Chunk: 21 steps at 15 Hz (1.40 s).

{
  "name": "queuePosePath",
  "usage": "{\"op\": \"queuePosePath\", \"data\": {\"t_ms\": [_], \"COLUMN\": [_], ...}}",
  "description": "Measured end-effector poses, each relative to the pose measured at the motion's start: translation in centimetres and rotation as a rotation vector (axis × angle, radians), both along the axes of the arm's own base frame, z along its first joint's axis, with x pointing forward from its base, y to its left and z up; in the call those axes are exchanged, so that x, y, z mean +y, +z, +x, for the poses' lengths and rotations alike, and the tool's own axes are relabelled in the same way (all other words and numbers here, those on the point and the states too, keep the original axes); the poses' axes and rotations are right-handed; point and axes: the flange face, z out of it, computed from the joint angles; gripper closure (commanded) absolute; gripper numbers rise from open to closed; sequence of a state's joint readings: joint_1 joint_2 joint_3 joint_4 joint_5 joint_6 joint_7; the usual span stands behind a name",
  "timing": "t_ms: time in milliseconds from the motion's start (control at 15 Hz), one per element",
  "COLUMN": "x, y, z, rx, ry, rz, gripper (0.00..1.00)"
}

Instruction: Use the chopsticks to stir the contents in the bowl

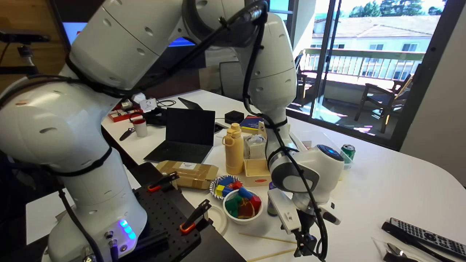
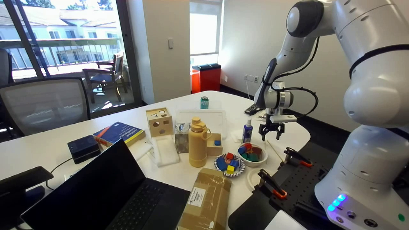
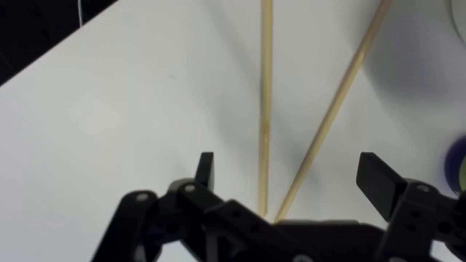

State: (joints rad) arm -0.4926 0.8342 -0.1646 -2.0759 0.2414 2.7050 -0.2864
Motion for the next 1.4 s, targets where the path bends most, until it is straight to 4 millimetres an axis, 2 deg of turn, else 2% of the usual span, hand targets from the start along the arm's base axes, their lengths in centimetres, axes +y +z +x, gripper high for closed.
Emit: {"op": "queuePosePath", "data": {"t_ms": [267, 600, 667, 733, 1333, 1400], "x": [0.2, -0.5, -0.6, -0.6, -1.3, -1.5], "y": [-1.6, -2.6, -2.8, -3.1, -2.7, -2.7], "z": [1.8, 2.2, 2.1, 2.0, 2.0, 1.9], "rx": [-0.012, -0.014, -0.012, -0.009, -0.013, -0.011], "ry": [0.022, 0.019, 0.018, 0.017, 0.004, -0.006], "rz": [0.003, -0.002, -0.002, 0.0, -0.014, -0.017], "gripper": [0.0, 0.0, 0.09, 0.28, 0.96, 0.99]}}
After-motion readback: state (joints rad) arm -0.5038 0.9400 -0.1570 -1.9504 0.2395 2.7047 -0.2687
